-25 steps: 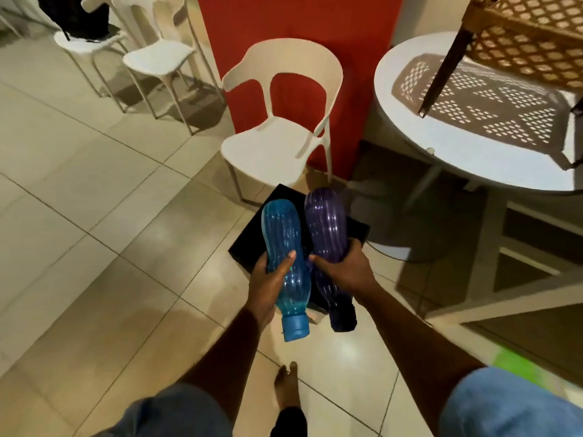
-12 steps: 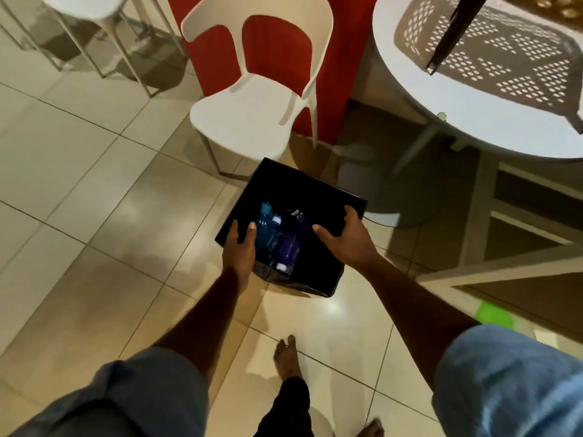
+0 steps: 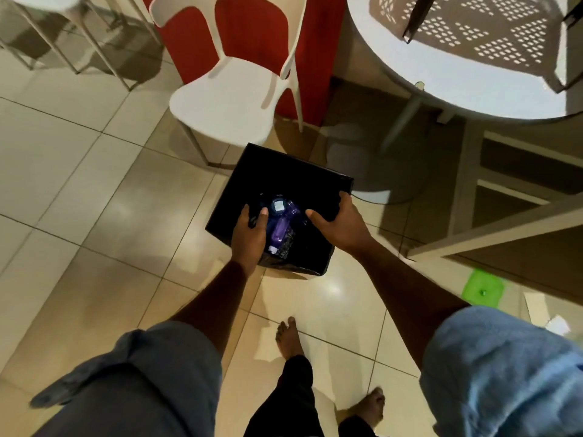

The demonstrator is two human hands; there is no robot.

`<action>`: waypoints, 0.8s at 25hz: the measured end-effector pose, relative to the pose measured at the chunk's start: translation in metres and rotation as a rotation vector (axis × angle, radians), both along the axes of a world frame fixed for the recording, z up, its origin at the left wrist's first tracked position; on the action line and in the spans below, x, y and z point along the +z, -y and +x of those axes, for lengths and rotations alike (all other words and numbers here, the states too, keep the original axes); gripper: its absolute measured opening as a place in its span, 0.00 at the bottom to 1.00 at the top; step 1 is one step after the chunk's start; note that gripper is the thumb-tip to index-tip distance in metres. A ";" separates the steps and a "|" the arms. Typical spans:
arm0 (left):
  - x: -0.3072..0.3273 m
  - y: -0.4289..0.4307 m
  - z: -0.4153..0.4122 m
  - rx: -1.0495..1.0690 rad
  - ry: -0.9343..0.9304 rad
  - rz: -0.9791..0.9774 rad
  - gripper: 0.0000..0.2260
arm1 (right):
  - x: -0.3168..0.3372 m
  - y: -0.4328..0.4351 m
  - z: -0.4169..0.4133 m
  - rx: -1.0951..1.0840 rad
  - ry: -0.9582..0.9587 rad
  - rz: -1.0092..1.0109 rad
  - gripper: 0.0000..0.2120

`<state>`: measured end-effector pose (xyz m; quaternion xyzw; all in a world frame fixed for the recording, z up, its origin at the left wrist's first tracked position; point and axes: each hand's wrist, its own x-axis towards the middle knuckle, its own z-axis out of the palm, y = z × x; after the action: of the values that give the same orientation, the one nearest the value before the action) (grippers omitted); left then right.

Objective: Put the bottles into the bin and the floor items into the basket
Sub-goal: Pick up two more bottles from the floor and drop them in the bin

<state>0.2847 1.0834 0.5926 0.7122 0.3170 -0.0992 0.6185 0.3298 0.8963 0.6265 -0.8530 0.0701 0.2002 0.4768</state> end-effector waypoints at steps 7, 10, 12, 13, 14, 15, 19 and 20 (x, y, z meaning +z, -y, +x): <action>0.021 0.059 0.002 -0.141 -0.005 0.116 0.28 | 0.020 0.054 -0.023 -0.030 -0.032 -0.147 0.46; 0.037 0.093 -0.002 -0.198 0.001 0.158 0.30 | 0.032 0.089 -0.040 -0.062 -0.047 -0.226 0.50; 0.051 0.120 -0.009 -0.241 0.036 0.188 0.30 | 0.044 0.117 -0.054 -0.113 -0.018 -0.247 0.49; 0.058 0.135 -0.014 -0.257 0.049 0.190 0.30 | 0.050 0.133 -0.063 -0.139 -0.007 -0.260 0.48; 0.065 0.151 -0.020 -0.272 0.053 0.190 0.29 | 0.056 0.149 -0.073 -0.162 0.000 -0.273 0.48; 0.071 0.166 -0.025 -0.280 0.051 0.193 0.30 | 0.061 0.163 -0.082 -0.180 0.002 -0.288 0.47; 0.099 0.243 -0.050 -0.315 0.098 0.191 0.27 | 0.087 0.232 -0.126 -0.273 0.025 -0.303 0.46; 0.107 0.266 -0.057 -0.335 0.110 0.184 0.26 | 0.094 0.253 -0.139 -0.296 0.034 -0.304 0.46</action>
<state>0.2273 0.8178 0.6997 0.8127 0.1675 -0.1324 0.5421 0.1905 0.6433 0.7206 -0.8988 0.2159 0.1006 0.3681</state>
